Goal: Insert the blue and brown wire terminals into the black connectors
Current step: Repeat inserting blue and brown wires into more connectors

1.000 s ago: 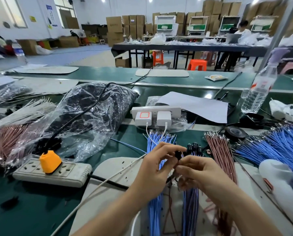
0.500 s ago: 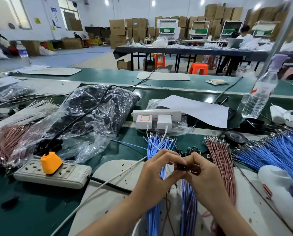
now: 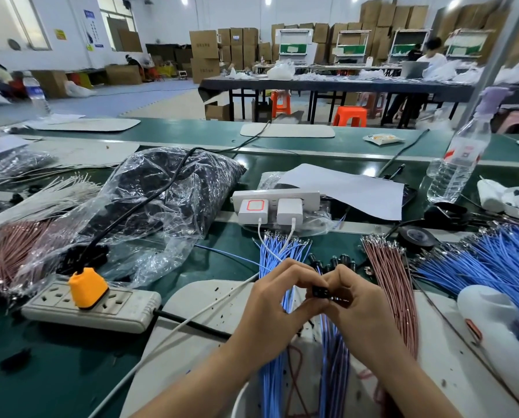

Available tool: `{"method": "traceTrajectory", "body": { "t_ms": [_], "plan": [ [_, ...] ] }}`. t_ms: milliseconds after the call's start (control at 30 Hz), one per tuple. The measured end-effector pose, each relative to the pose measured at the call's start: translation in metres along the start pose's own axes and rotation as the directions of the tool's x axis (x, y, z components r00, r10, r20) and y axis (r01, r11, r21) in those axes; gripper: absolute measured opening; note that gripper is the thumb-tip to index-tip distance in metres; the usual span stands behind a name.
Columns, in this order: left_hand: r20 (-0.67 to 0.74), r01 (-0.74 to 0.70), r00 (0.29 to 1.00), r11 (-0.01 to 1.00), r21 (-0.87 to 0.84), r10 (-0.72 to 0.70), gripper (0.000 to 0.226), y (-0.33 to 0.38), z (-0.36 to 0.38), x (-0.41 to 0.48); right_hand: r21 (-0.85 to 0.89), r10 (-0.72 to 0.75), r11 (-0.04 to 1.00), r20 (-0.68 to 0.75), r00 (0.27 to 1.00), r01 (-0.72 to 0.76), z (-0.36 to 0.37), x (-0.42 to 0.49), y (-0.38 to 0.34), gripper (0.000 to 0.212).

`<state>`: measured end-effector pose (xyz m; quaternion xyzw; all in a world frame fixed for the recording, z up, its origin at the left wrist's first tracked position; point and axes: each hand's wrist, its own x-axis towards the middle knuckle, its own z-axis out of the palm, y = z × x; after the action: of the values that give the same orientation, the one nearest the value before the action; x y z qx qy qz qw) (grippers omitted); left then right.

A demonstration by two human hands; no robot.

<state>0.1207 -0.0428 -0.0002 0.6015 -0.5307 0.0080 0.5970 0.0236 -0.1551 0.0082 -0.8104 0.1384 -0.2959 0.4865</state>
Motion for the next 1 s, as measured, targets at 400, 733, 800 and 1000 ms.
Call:
{"method": "traceTrajectory", "body": {
  "t_ms": [400,733,800,1000],
  "plan": [
    [-0.012,0.014,1.0,1.0,0.002,-0.014,0.017,-0.0025,-0.0002,0.0001,0.009,-0.006,1.0,0.048,0.999,0.005,-0.0007,0.0,-0.0007,0.032],
    [0.003,0.012,1.0,0.998,0.055,-0.012,0.017,-0.003,0.0007,0.0007,-0.021,-0.061,0.998,0.042,0.997,0.062,-0.0011,-0.0007,-0.0025,0.039],
    [0.001,0.039,0.999,0.999,-0.003,-0.039,0.019,-0.0043,0.0016,0.0009,-0.022,-0.069,0.997,0.038,0.997,0.07,-0.0011,-0.0006,-0.0019,0.039],
    [-0.017,0.052,0.998,0.996,-0.067,-0.053,0.02,-0.008,0.0021,0.0004,-0.041,-0.087,0.995,0.02,0.996,0.088,0.0004,0.0,-0.0014,0.047]
  ]
}}
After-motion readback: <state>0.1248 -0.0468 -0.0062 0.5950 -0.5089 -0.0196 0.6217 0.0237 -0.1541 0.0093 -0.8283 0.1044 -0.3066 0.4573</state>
